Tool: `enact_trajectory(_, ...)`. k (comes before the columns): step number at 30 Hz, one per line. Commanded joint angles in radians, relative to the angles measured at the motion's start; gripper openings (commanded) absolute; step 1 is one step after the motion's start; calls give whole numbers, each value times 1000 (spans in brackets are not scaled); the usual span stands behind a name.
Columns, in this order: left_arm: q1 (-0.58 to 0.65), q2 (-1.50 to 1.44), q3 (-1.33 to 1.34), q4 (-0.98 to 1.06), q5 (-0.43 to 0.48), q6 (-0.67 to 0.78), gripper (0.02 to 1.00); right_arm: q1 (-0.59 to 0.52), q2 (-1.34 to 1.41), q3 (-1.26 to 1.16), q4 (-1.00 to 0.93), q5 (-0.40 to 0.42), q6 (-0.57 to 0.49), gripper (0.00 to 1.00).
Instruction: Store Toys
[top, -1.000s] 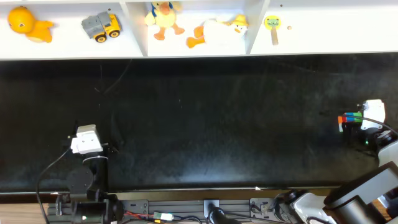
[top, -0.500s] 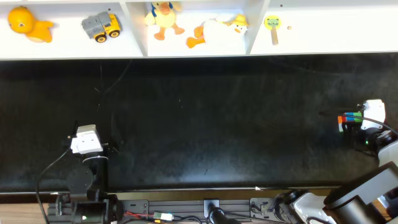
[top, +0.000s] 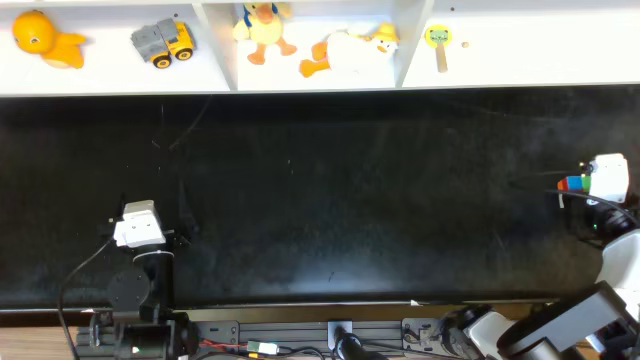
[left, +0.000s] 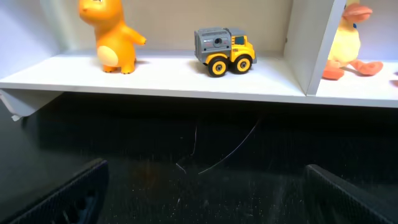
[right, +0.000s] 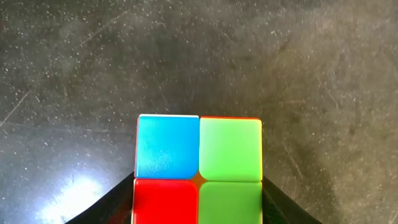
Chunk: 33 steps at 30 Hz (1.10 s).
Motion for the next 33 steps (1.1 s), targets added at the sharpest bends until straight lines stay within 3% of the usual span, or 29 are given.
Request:
enact_trajectory(1,-5,-13,-7,5,-7,19,998,34,-31,0,2,27,23,437)
enact_trajectory(9,-5,-13,-7,5,-7,19,998,91,-31,100,-18,40,137,435)
enact_trajectory(19,-5,-13,-7,5,-7,19,998,186,-31,267,-115,44,148,430)
enact_trajectory(33,-5,-13,-7,5,-7,19,998,298,9,368,-114,118,152,404)
